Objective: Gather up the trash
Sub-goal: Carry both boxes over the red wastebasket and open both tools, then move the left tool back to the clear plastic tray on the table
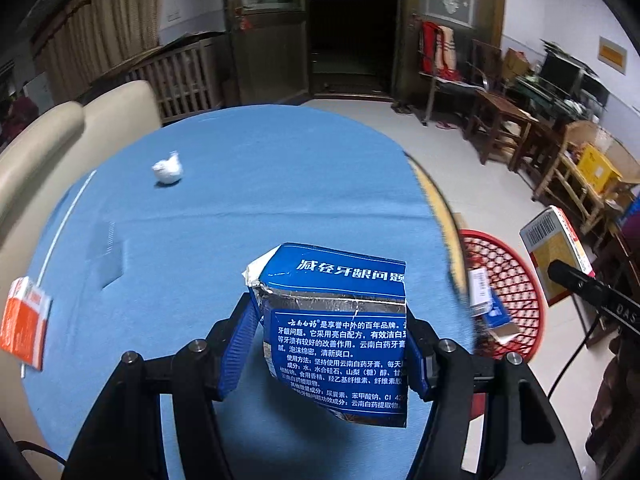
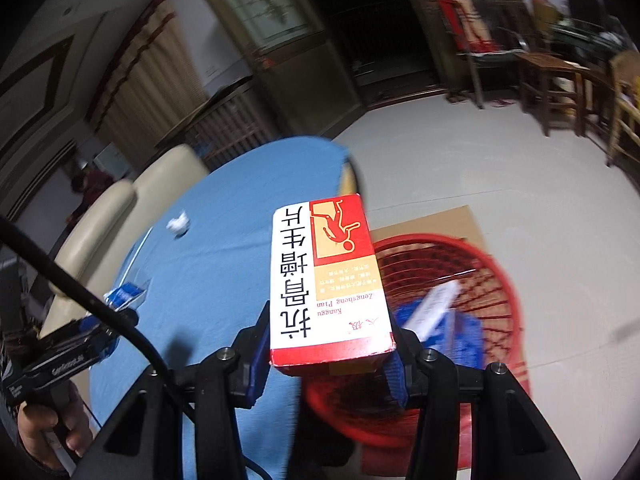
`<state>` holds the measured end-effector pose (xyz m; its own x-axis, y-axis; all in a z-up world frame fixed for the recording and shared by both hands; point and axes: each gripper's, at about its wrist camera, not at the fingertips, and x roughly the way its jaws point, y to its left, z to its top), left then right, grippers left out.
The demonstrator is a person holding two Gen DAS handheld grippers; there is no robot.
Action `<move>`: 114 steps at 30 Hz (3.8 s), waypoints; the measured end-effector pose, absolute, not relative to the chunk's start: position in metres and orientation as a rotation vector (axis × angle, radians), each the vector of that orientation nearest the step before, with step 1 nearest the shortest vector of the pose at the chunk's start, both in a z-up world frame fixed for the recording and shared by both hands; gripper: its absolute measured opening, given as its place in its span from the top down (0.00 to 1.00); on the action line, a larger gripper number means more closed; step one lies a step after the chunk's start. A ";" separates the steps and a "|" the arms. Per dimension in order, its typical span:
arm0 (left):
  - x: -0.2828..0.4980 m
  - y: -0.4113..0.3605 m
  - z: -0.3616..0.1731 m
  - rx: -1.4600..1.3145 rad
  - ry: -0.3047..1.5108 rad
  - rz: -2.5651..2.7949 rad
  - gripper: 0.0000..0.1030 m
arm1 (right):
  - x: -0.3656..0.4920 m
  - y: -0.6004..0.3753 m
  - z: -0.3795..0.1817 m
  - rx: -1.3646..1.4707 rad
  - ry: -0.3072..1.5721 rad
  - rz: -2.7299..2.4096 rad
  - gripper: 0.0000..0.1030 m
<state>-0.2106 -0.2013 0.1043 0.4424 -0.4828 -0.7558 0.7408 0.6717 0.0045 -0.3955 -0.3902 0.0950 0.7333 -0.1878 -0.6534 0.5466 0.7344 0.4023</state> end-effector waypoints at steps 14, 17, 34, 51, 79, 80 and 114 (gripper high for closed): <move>-0.251 -0.267 0.103 0.446 0.782 -0.917 0.35 | -0.428 -0.448 0.075 0.682 0.619 -0.540 0.51; -0.253 -0.273 0.101 0.447 0.784 -0.923 0.35 | -0.424 -0.450 0.067 0.691 0.628 -0.539 0.51; -0.257 -0.301 0.088 0.472 0.823 -0.984 0.35 | -0.415 -0.472 0.050 0.767 0.671 -0.571 0.24; -0.282 -0.356 0.076 0.541 0.841 -1.108 0.35 | -0.445 -0.492 0.072 0.834 0.569 -0.632 0.24; -0.211 -0.283 0.080 0.368 0.925 -1.008 0.21 | -0.401 -0.467 0.099 0.765 0.590 -0.556 0.24; -0.204 -0.275 0.079 0.354 0.930 -0.986 0.21 | -0.396 -0.463 0.099 0.760 0.600 -0.545 0.24; 0.019 -0.081 0.033 0.166 0.843 -0.255 0.66 | -0.276 -0.356 0.108 0.556 0.789 -0.359 0.24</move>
